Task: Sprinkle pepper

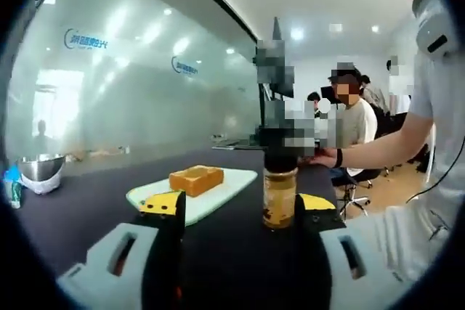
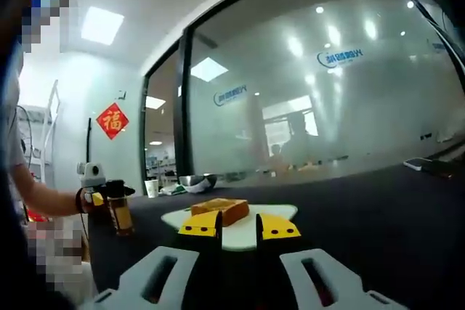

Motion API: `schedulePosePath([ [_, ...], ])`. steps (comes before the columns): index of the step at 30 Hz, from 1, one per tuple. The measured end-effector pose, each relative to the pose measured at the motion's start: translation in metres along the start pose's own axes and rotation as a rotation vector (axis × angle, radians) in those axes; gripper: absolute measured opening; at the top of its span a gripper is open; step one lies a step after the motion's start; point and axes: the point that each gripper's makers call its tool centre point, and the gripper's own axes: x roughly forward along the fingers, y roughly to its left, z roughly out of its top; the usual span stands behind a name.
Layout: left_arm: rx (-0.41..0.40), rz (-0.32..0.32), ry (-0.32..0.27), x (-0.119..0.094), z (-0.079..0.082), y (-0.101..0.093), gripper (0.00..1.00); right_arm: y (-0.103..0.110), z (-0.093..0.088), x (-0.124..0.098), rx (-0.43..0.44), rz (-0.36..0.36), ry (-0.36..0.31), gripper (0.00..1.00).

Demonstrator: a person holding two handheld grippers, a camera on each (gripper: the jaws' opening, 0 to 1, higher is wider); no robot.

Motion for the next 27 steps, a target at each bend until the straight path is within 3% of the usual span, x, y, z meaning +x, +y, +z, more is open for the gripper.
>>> schedulePosePath([
  [7, -0.036, -0.183, 0.041, 0.041, -0.01, -0.033, 0.56, -0.001, 0.001, -0.001, 0.001, -0.013, -0.004, 0.15],
  [10, -0.022, -0.188, 0.081, 0.054, -0.02, -0.033, 0.54, -0.001, 0.001, -0.001, 0.001, -0.015, -0.006, 0.15],
  [16, -0.022, -0.221, 0.062, 0.063, -0.016, -0.033, 0.52, 0.001, 0.002, -0.001, -0.001, -0.011, -0.009, 0.15],
  [27, -0.013, -0.269, 0.091, 0.074, -0.025, -0.041, 0.47, -0.001, 0.001, 0.0, -0.003, -0.003, -0.009, 0.15],
])
